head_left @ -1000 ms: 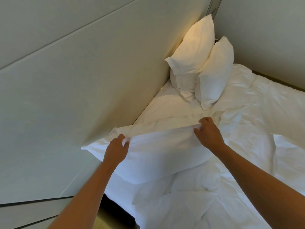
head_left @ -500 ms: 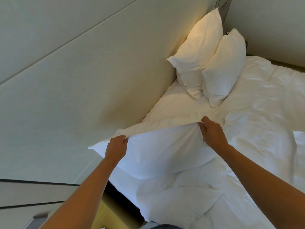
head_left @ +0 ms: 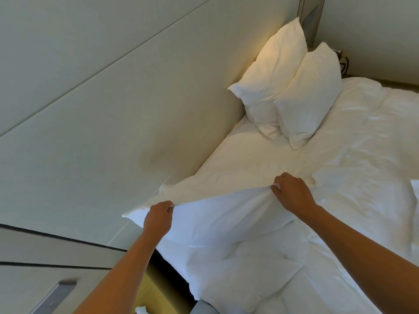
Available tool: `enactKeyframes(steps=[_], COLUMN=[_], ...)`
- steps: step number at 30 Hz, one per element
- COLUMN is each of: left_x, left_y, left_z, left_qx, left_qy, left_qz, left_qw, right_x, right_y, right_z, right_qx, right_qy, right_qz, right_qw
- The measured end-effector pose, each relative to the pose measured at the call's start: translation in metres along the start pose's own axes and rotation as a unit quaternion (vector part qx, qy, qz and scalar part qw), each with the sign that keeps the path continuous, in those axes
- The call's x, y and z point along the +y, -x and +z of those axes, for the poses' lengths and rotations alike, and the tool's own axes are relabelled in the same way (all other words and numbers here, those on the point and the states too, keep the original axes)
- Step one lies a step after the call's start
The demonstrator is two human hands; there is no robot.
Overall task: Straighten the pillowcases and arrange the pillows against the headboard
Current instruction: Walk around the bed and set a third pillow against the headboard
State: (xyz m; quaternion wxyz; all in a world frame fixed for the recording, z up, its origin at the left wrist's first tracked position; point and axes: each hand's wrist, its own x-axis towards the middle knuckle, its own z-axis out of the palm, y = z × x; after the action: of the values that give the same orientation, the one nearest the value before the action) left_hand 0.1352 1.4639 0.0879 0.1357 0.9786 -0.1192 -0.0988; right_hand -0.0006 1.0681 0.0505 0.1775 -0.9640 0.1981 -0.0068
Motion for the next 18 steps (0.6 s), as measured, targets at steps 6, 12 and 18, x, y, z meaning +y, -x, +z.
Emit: enactKeyframes(steps=[6, 12, 18], left_x=[0.002, 0.001, 0.001], left_y=[0.004, 0.002, -0.01], left_z=[-0.001, -0.005, -0.028], left_qx=[0.0, -0.011, 0.044], left_qy=[-0.005, -0.009, 0.025], left_qz=[-0.014, 0.003, 0.005], left_qw=[1.0, 1.0, 0.999], right_x=[-0.007, -0.011, -0.036], right_y=[0.011, 0.018, -0.003], right_z=[0.0, 0.005, -0.007], right_qx=[0.05, 0.093, 0.157], right_qy=[-0.049, -0.087, -0.1], right_qz=[-0.005, 0.01, 0.025], right_qw=[0.998, 0.992, 0.982])
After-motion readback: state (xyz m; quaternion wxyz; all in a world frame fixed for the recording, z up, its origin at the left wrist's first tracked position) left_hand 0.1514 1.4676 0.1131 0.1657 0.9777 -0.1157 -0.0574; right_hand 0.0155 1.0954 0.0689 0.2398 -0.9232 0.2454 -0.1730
